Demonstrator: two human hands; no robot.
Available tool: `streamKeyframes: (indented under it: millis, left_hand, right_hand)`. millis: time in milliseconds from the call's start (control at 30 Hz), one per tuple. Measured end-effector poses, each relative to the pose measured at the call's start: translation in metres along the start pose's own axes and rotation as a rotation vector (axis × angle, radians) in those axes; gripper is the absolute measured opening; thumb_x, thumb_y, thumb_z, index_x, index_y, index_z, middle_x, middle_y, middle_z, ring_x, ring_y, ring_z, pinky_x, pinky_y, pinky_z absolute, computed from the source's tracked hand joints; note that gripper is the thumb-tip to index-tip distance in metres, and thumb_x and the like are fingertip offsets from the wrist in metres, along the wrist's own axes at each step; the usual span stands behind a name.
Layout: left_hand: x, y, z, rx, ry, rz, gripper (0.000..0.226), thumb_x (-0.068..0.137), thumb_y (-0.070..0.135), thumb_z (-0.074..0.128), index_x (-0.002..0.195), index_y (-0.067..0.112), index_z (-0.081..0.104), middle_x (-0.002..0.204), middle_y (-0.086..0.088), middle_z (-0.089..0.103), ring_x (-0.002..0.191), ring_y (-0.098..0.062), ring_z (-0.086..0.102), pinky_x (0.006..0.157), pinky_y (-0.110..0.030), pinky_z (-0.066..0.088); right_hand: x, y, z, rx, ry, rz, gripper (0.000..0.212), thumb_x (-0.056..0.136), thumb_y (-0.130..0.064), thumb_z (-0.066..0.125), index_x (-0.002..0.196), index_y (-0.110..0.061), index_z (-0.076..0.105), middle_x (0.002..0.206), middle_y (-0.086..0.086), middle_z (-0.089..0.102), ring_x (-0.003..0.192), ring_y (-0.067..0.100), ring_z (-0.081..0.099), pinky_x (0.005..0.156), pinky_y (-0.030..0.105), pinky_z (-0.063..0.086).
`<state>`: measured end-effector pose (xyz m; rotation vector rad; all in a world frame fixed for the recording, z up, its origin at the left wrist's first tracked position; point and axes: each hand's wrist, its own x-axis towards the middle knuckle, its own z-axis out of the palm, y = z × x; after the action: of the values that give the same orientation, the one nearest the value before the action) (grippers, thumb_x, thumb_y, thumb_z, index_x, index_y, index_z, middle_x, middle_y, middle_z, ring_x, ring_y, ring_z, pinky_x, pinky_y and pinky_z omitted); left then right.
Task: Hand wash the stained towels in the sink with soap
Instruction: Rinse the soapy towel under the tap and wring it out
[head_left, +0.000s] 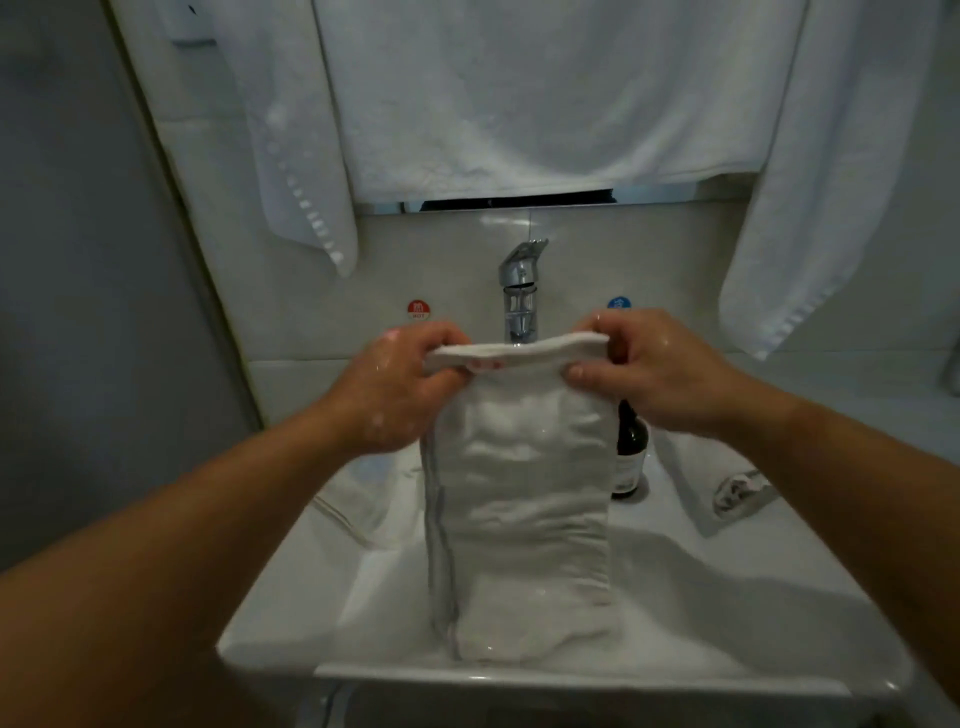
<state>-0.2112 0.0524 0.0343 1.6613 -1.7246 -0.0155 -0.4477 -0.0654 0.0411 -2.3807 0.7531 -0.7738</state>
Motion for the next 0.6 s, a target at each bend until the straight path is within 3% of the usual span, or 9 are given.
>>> streamKeyframes:
  millis: [167,300,433,533,600]
  left_hand:
    - [0.038,0.027,-0.031,0.019,0.228,0.080,0.010,0.090,0.033,0.071,0.093,0.023,0.074,0.067,0.010,0.061,0.055,0.003,0.052,0.053,-0.013,0.036]
    - [0.048,0.044,-0.040,-0.033,0.312,0.086,0.011,0.090,0.030,0.072,0.082,0.033,0.065,0.065,0.014,0.057,0.056,0.004,0.050,0.056,-0.015,0.038]
    - [0.028,0.041,-0.031,-0.033,0.119,0.011,0.007,0.091,0.025,0.070,0.086,0.030,0.070,0.073,0.004,0.066,0.061,-0.008,0.055,0.061,-0.033,0.047]
    - [0.000,0.030,-0.015,-0.087,-0.062,-0.100,0.008,0.092,0.023,0.070,0.091,0.030,0.073,0.079,0.002,0.068,0.072,-0.018,0.065,0.069,-0.049,0.059]
    - [-0.015,0.022,-0.003,-0.156,-0.136,-0.187,0.008,0.090,0.022,0.069,0.092,0.029,0.073,0.083,-0.001,0.071,0.081,-0.026,0.069,0.070,-0.053,0.060]
  right_hand:
    - [0.023,-0.031,-0.037,-0.058,0.224,-0.105,0.013,0.090,-0.027,0.076,0.086,-0.031,0.065,0.071,-0.006,0.065,0.060,0.004,0.056,0.059,0.023,0.045]
    - [0.027,-0.041,-0.047,0.055,0.320,-0.161,0.015,0.090,-0.023,0.075,0.085,-0.031,0.064,0.079,-0.007,0.067,0.070,0.009,0.061,0.066,0.029,0.050]
    - [0.008,-0.028,-0.032,0.074,0.187,-0.082,0.014,0.094,-0.020,0.071,0.087,-0.028,0.062,0.074,-0.002,0.062,0.064,0.008,0.057,0.061,0.036,0.049]
    - [-0.017,-0.011,-0.011,0.131,0.027,0.020,0.005,0.094,-0.022,0.069,0.095,-0.024,0.065,0.080,0.009,0.064,0.069,0.023,0.062,0.060,0.046,0.053]
    - [-0.029,-0.002,0.003,0.222,-0.029,0.107,0.004,0.094,-0.022,0.069,0.096,-0.022,0.066,0.079,0.007,0.065,0.069,0.020,0.063,0.057,0.037,0.053]
